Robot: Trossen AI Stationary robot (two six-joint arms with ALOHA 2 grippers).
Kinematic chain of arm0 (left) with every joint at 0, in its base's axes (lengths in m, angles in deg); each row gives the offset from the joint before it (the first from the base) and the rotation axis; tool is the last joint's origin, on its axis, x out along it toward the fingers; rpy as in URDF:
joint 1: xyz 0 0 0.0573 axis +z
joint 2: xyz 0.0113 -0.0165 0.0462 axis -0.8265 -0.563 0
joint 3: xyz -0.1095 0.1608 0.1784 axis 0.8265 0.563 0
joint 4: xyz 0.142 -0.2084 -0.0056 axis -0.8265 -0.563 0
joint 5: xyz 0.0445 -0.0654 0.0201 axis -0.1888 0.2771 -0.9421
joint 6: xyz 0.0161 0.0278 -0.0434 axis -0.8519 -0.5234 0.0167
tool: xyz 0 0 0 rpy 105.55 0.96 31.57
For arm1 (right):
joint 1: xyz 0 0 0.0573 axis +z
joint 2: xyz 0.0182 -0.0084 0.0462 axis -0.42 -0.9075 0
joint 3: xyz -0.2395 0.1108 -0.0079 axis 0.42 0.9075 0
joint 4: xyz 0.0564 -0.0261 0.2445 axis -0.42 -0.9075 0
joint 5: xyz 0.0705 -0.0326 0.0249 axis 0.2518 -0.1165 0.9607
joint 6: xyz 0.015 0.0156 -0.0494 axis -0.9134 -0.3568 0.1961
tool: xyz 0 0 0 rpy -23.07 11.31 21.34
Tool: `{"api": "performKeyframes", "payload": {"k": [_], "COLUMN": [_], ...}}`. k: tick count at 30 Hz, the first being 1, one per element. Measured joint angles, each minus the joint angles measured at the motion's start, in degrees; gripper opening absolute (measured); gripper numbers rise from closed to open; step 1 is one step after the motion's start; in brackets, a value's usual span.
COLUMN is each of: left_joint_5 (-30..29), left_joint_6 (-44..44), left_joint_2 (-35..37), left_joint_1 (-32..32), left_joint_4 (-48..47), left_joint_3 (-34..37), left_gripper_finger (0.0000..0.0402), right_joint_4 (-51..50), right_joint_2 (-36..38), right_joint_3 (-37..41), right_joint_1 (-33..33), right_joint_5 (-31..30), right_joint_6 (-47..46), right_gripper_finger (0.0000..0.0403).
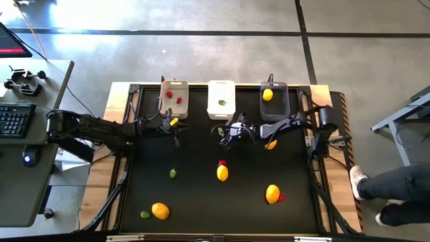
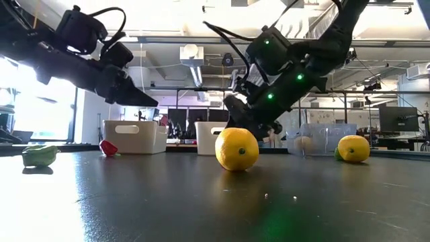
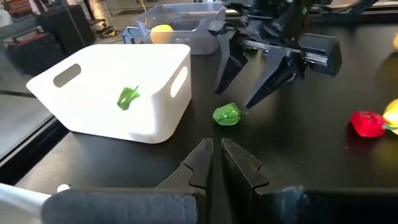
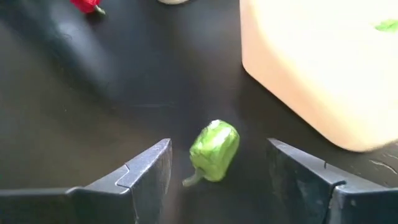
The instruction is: Sort produce into baskets
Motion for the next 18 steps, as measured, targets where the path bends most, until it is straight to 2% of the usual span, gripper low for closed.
{"api": "performKeyframes", "payload": {"k": [4,8,18], "left_joint_5": [0.0,0.0,-0.1], "left_joint_6": [-0.1,-0.3,-1.1], "left_joint_2": [0.0,0.0,0.0], "left_joint_1": [1.0,1.8,2.2], "left_joint_4": [0.0,0.0,0.3], "left_joint_3": [0.0,0.0,0.8], "left_gripper_finger": [0.0017,0.0017,0.0017], "right_joint_4": [2.2,2.6,5.0], "right_joint_2": [-1.6,-3.2,-4.2], "right_joint_3": [0.0,0.0,0.0], "right_joint_1": [0.0,-0.2,-0.4], "right_joint_5": [0.0,0.4,2.2], "right_joint_6": [-0.4,-1.5,0.6], "right_gripper_finger": [0.0242,0.0213,0.0084]}}
